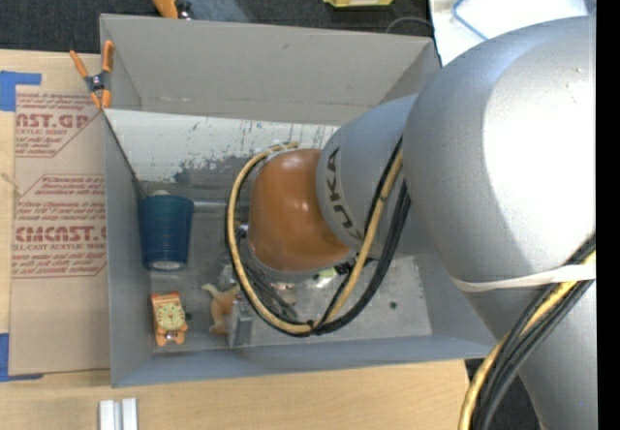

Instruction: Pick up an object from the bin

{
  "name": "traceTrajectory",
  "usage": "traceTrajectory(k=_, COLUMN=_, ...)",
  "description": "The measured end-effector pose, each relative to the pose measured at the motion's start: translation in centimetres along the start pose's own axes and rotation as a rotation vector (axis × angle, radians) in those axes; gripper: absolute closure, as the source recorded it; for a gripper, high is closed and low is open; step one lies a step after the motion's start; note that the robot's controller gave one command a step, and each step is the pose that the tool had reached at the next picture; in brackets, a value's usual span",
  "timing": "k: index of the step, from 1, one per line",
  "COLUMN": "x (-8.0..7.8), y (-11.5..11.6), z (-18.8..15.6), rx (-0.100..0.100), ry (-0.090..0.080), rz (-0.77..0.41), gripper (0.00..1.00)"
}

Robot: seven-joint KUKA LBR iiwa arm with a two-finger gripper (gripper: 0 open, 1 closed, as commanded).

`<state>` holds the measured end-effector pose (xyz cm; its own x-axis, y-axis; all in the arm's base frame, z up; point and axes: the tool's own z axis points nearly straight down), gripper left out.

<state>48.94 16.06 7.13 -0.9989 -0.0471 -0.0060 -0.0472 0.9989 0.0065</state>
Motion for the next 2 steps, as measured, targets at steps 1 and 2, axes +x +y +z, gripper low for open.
traceTrajectory(k=1, x=0.0, y=0.0, z=0.0, rx=0.000, ry=0.000, rz=0.000, gripper=1.00)
traceTrajectory(k=2, x=0.2, y=0.0, z=-5.1, rx=0.001, ry=0.009, rz=-0.001, gripper=1.00)
